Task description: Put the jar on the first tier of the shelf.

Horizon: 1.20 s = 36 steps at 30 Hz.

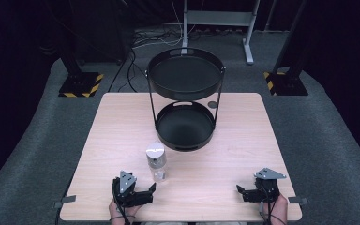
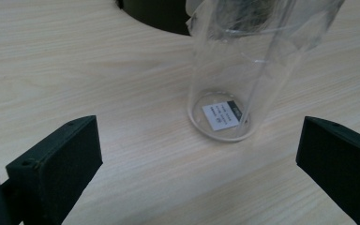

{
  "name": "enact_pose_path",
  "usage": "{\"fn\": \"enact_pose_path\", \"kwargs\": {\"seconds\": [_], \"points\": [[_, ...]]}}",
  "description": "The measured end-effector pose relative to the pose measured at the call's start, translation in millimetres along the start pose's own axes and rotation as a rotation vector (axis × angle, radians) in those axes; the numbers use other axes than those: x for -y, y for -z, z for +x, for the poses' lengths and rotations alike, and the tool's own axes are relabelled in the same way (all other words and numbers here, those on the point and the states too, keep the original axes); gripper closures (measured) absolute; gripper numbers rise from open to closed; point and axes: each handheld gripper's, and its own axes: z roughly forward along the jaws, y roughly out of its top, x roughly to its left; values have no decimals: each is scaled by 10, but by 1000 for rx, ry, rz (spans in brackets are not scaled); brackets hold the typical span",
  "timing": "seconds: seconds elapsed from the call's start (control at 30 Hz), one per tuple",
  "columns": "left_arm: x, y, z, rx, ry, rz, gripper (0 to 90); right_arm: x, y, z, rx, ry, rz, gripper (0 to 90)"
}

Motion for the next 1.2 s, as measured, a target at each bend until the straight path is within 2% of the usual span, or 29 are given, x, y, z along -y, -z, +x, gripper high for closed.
{"fn": "enact_pose_path", "kwargs": {"seconds": [0.33,0.5,0.83,0.97,1.2], "points": [[-140,-122,-146,21,-14,-40,0,-2,-2,3,-1,3,-1,22],[-208,-189,-194,11,-10,-57,0,-3,-4,5,0,5,2,22],[-279,-276,-228,-29,21,-111,0,-7,-10,11,3,8,6,21],[-290,-312,-242,-31,36,-122,0,-10,-13,13,3,9,5,21],[-299,-365,-271,-34,27,-131,0,-7,-7,12,-3,10,-1,21]]}}
